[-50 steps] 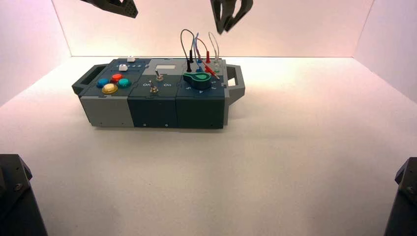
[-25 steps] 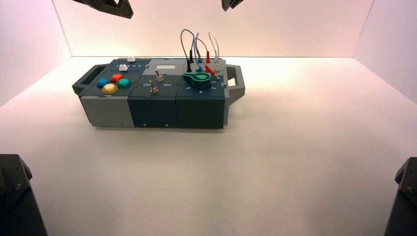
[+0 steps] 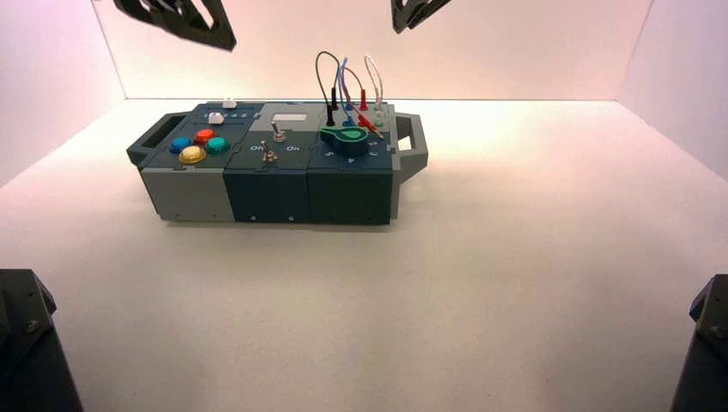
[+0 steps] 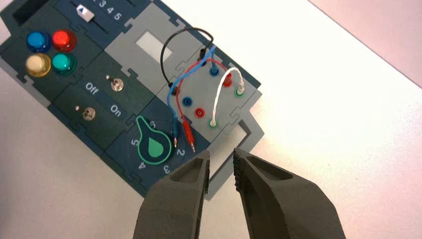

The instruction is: Insert the white wire.

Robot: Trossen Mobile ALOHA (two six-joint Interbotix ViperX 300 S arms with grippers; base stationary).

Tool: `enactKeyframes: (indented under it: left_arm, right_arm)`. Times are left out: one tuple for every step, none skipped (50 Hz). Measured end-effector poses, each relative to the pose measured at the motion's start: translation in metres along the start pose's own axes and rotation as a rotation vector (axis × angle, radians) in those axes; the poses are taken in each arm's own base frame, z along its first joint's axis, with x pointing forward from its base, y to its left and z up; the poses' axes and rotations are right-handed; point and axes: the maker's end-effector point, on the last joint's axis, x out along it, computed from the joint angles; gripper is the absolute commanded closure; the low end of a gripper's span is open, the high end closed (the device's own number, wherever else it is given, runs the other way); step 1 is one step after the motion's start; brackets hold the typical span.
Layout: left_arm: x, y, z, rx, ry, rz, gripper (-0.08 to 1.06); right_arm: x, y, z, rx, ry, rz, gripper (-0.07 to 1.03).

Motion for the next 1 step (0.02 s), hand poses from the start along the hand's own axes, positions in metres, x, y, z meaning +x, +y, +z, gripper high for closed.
enactKeyframes:
  left_arm:
    - [0.0003,0.0001,0.0000,0.000,0.000,0.000,0.44]
  right_arm:
    - [0.0000,0.0000,0.0000,0.000,0.000,0.000,0.68]
